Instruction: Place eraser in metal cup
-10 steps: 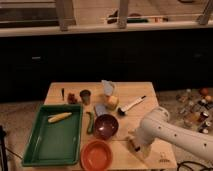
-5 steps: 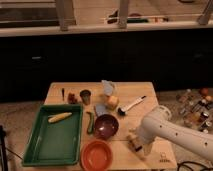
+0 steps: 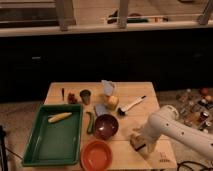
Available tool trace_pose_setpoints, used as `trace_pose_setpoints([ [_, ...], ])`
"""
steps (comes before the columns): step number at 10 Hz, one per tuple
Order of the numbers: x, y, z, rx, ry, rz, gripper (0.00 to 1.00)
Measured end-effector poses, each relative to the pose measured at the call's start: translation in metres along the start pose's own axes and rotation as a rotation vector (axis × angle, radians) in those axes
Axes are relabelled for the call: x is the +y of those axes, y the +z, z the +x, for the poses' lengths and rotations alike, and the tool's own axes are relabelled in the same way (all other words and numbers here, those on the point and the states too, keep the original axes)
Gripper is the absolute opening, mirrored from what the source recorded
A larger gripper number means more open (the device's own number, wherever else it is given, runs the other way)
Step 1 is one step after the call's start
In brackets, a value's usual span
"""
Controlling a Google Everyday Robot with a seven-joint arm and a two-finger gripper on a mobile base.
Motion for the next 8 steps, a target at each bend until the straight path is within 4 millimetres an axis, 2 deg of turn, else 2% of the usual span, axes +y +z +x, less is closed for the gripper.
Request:
trace_pose_setpoints([
  [6,-0.0008,-0.0009,0.0076,0.002,-0.027,-0.007,0.04],
  [8,0.0008,-0.0009,0.0083,0.000,-0.031,-0.015,0.00],
])
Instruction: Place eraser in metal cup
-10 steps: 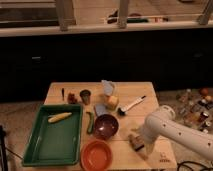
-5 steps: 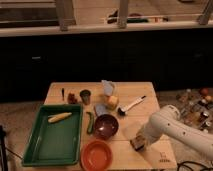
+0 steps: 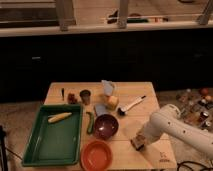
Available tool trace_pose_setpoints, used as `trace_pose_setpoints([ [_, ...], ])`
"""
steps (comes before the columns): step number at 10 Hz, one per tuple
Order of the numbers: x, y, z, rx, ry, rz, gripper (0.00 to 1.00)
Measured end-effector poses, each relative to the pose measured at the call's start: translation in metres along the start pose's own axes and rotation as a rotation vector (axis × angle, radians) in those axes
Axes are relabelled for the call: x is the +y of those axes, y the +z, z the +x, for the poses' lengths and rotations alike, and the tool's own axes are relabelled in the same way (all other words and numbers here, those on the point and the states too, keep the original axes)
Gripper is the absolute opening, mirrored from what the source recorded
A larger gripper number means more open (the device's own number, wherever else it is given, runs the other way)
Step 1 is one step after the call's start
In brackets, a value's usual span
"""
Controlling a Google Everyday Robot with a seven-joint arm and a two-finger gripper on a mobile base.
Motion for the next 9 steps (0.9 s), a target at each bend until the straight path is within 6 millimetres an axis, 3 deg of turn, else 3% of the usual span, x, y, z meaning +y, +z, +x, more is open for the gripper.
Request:
trace_pose_setpoints([
  [4,-0.001,-0.018,-0.008,0.034,-0.026,-0.002,0.00],
  [8,-0.016,-0.052,-0.024,0.081,-0.079,0.015,0.00],
  [9,-0.030,-0.070,-0.031,0.109,-0.115,0.011,0.00],
])
